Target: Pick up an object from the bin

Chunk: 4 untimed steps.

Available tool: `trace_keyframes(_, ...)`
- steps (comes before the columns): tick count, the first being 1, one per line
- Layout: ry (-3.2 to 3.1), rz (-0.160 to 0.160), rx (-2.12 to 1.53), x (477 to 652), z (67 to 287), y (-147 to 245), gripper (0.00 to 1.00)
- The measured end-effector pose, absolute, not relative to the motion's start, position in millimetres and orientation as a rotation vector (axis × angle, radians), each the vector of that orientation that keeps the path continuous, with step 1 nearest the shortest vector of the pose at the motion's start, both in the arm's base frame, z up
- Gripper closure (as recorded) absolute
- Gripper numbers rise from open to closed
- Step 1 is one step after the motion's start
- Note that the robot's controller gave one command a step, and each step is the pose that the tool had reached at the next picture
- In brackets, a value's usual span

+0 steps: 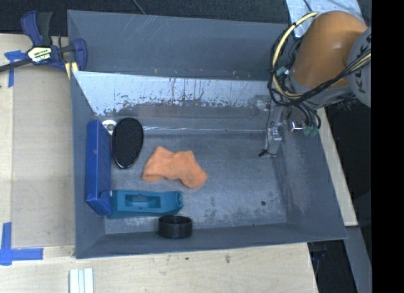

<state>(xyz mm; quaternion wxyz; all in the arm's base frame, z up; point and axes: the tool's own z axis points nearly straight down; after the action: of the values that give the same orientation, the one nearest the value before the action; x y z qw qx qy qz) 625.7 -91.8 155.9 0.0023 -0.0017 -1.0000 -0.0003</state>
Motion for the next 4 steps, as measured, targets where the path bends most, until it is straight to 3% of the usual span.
trace_keyframes(1,-3.145,0.001,-0.003,627.7,161,-92,0.0)
trace_keyframes(2,-3.146,0.002,0.031,622.9,139,-30,0.0)
trace_keyframes(3,-3.147,-0.007,-0.004,603.1,95,-27,0.0)
trace_keyframes(4,-3.14,0.005,-0.065,595.2,95,-1,0.0)
